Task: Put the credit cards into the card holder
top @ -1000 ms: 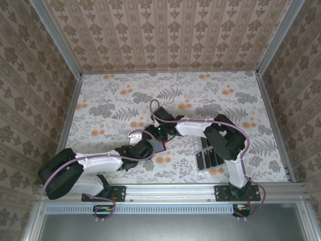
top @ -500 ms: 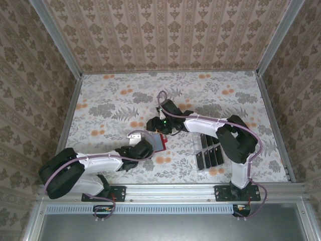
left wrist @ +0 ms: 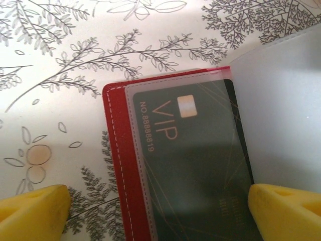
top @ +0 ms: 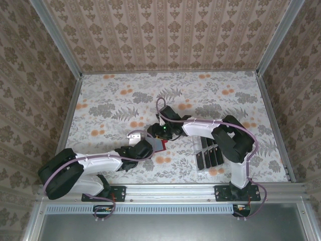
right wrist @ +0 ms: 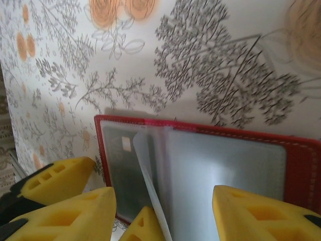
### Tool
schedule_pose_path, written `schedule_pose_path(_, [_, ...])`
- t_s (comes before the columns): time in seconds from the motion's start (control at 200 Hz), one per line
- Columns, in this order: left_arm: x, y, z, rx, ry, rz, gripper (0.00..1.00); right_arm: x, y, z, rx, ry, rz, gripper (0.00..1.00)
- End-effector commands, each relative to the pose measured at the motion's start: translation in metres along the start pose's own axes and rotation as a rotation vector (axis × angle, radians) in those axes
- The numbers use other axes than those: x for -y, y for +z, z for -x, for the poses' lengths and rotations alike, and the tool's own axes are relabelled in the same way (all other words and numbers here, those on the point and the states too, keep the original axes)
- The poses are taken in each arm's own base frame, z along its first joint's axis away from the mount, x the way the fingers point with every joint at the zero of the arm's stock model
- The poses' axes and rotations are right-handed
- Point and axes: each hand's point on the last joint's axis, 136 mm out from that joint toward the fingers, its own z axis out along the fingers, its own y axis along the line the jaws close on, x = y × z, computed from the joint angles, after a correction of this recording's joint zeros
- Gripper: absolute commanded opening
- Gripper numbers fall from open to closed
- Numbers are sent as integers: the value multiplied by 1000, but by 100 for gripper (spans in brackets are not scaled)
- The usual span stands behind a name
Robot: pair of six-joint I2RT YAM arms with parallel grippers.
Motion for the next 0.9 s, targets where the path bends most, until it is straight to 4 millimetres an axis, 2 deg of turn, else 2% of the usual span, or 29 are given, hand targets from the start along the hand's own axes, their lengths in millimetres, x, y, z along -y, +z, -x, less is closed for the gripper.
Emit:
schedule_pose_path(0.0, [-11, -17, 14, 33, 11, 20, 100, -14, 7, -8, -29, 0, 40, 55])
schedule_pose_path(0.14, [-28, -38, 30, 79, -78, 11, 100, -26, 12, -14, -38, -11, 47, 55])
schedule_pose_path(0.235, [-40, -44, 33, 80, -139, 10, 100, -34, 17, -19, -47, -24, 47, 55])
schedule_pose_path(0.53, [-55, -45, 32, 62, -227, 14, 100, -43, 44, -30, -87, -37, 9, 55])
schedule_pose_path(0.735, [-58, -45, 34, 56, -260, 16, 100, -35, 67, -35, -117, -25, -37, 55])
schedule_pose_path(0.895, [-60, -43, 35, 41, -271, 7, 100, -31, 69, -33, -111, -14, -54, 55])
